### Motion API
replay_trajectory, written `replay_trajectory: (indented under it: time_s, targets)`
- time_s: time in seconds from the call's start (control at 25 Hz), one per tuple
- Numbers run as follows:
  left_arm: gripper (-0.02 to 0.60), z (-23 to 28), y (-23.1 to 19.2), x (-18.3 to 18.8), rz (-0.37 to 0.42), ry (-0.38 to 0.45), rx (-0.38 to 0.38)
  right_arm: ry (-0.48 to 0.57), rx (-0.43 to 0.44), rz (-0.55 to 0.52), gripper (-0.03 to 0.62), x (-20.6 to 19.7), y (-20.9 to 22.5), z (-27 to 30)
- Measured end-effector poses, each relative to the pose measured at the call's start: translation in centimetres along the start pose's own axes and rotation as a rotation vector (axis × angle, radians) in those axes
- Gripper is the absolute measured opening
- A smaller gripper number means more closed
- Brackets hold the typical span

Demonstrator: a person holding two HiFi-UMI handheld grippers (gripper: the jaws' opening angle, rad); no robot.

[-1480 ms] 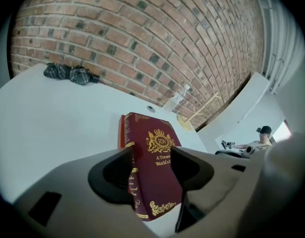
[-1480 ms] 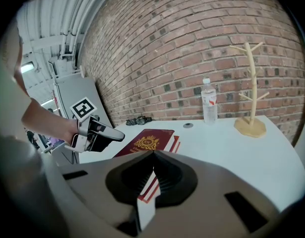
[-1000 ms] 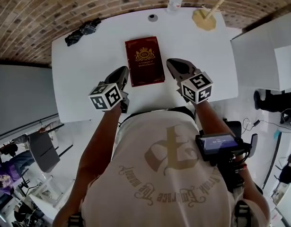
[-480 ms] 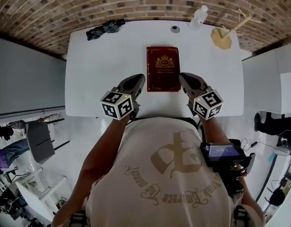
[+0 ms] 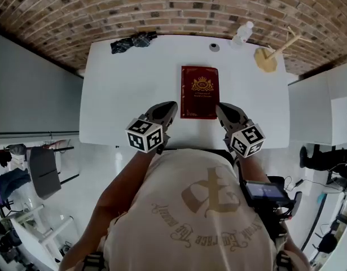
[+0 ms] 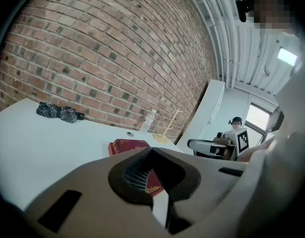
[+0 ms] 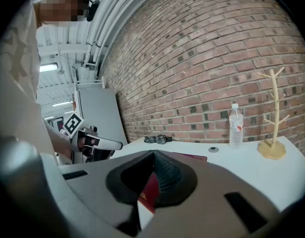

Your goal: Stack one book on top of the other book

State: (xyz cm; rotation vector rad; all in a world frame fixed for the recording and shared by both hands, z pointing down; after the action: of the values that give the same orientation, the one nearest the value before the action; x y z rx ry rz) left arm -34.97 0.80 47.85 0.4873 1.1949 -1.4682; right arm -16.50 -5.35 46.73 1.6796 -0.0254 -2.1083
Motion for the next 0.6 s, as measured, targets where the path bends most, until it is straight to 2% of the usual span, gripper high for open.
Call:
replay_trajectory:
  time_s: [0.6]
  targets:
    - [0.020, 0.06, -0.04, -0.45, 0.032, -0.003, -0.061, 0.007, -0.054, 0.009, 0.021, -0.82, -0.77, -0.43]
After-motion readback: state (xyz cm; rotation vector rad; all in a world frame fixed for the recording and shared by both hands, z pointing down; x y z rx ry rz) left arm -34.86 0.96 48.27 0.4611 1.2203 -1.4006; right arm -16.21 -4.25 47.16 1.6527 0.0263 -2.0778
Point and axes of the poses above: the fingertips, and each gripper's own axes: z forward along the fingers, y to its right, x out of its top, the point moved 4 cm from there along -z, backward along the fingers, and after that the axes turned 8 degrees about x, right-handed, at the moved point
